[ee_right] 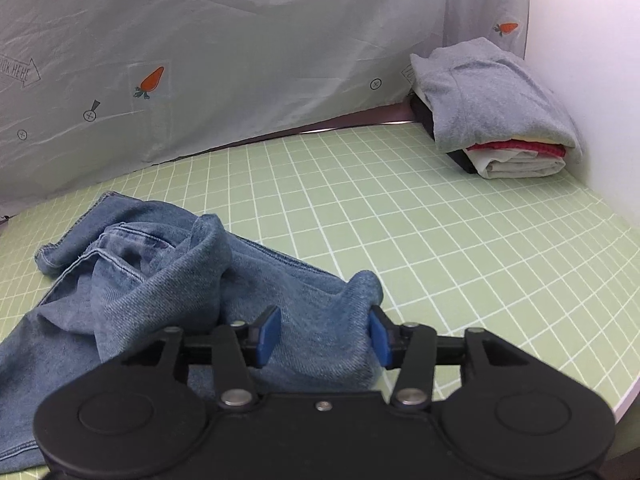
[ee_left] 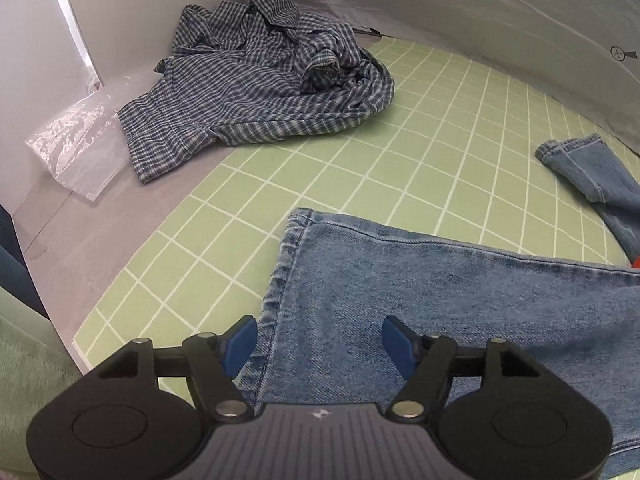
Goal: Fold clothes
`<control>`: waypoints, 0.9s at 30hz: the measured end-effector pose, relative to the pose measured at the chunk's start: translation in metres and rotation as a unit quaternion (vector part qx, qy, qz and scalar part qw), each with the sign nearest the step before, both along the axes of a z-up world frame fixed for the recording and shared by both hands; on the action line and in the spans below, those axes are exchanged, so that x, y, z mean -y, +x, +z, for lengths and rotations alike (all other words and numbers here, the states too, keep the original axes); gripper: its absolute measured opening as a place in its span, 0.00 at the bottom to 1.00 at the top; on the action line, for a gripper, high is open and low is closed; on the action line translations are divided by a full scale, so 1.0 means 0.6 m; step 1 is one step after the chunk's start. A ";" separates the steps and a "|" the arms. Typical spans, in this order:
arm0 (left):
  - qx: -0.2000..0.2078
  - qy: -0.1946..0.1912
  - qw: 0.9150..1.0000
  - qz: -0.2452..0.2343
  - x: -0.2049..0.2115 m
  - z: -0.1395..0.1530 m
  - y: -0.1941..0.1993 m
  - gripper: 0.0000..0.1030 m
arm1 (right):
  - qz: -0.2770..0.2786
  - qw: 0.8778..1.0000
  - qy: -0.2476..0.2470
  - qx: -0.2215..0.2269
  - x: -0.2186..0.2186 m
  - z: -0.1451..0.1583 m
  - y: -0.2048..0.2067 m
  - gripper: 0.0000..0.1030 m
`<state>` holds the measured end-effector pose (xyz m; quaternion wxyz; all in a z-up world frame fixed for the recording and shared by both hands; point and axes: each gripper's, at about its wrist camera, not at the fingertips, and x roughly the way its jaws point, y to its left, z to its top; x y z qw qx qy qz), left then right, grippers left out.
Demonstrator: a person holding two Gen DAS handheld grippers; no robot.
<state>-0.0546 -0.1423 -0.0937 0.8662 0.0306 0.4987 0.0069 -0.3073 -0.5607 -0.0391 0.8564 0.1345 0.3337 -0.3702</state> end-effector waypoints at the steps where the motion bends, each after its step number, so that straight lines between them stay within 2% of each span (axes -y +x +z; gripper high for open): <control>1: -0.006 0.003 1.000 -0.002 0.002 -0.005 0.007 0.68 | -0.002 1.000 -0.011 -0.012 -0.003 0.001 0.009 0.55; 5: -0.030 0.011 0.999 -0.025 0.015 -0.025 0.034 0.73 | -0.026 0.998 -0.046 -0.031 0.002 0.006 0.039 0.68; 7: -0.036 0.017 0.998 -0.038 0.023 -0.031 0.045 0.75 | -0.035 0.997 -0.054 -0.043 0.009 0.011 0.056 0.69; 9: -0.037 0.019 0.998 -0.044 0.031 -0.035 0.054 0.81 | -0.024 0.996 -0.057 -0.056 0.015 0.014 0.072 0.70; 14: -0.044 0.016 0.999 -0.026 0.042 -0.032 0.066 0.83 | 0.008 0.992 -0.079 -0.101 0.041 0.002 0.107 0.71; 20: -0.031 0.004 0.999 0.022 0.072 -0.025 0.033 0.83 | 0.031 0.991 -0.055 -0.116 0.103 -0.030 0.114 0.71; 27: -0.031 0.015 0.998 0.061 0.123 -0.035 0.003 0.86 | 0.053 0.994 -0.012 -0.099 0.173 -0.056 0.089 0.71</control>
